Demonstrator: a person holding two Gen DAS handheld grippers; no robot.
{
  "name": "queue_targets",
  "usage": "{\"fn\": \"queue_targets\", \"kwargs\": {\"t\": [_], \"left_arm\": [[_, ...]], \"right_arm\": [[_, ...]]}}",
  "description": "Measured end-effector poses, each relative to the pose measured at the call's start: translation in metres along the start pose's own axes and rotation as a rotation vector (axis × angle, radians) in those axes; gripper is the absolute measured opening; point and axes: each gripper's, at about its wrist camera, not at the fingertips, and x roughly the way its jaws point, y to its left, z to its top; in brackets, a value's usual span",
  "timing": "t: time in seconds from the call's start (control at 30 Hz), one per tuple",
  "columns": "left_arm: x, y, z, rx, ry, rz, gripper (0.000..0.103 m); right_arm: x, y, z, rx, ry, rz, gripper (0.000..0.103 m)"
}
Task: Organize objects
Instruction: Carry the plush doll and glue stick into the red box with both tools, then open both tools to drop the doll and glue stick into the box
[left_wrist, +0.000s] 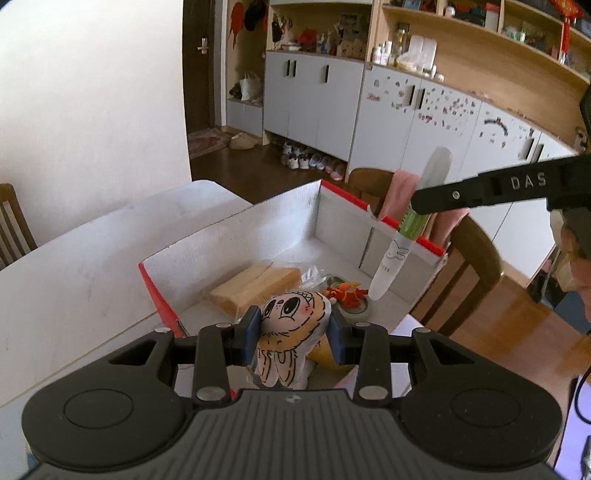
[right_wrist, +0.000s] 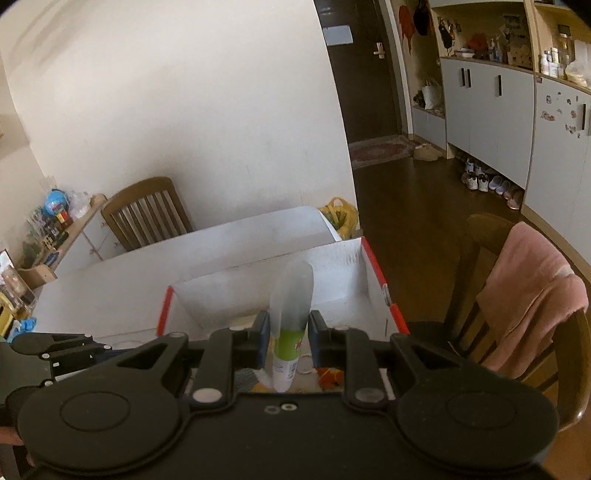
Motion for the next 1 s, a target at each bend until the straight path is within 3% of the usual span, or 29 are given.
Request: {"fn": "queue_targets", "kwargs": {"t": [0.7, 1.0], "left_arm": [[0.084, -0.006, 0.006, 0.027, 0.177, 0.027, 0.036], [0.106, -0.009, 0.009, 0.044, 0.237, 0.019, 0.036]], "right_arm": [[0.100, -0.001, 0.001, -0.117, 0.211, -0.020, 0.021], [0.146, -0.004, 0.011, -0.091, 0.274, -0.053, 0.022]]}}
